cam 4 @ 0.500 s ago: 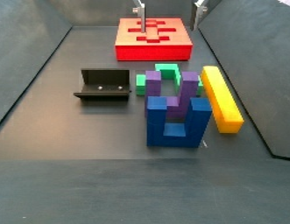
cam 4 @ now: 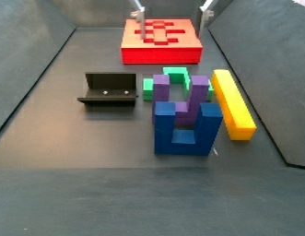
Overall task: Pick up the purple object. Move up. Move to above the board. Insert the purple object.
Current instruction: Pick up the purple object.
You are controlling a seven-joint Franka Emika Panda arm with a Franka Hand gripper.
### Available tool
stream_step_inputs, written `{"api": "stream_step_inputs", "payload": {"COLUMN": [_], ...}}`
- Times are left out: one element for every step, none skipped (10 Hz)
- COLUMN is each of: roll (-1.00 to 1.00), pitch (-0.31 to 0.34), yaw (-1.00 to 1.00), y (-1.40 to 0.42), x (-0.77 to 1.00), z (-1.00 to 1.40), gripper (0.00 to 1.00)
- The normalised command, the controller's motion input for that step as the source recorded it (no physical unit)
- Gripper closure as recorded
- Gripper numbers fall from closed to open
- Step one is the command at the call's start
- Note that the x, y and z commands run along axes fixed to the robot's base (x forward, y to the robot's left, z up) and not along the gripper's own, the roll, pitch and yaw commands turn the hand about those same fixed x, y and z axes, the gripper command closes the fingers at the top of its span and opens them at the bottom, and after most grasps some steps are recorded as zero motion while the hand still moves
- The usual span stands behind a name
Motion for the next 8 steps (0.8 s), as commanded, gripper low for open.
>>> {"api": "stream_step_inputs", "payload": {"roll": [0.02,0.07,0.06,0.00,0.00,0.00,0.00,0.00], "pitch": [0.074,0.000,-0.024,-0.089,-0.117,-0.123,-0.060,-0.029], "yaw": [-0.14,-0.17,-0.21,-0.21,-0.19,-0.15,-0.01,0.00], "y": [0.29,0.00,0.00,0.00,0.00,0.02,0.00,0.02], "x": [1.00,0.98,0.88,0.72,0.54,0.43,0.22,0.05], "z": [-0.14,-0.36,-0.44,-0.41,-0.45,-0.47,-0.48,-0.45], "gripper": [0.00,0.00,0.00,0.00,0.00,0.00,0.00,0.00]}}
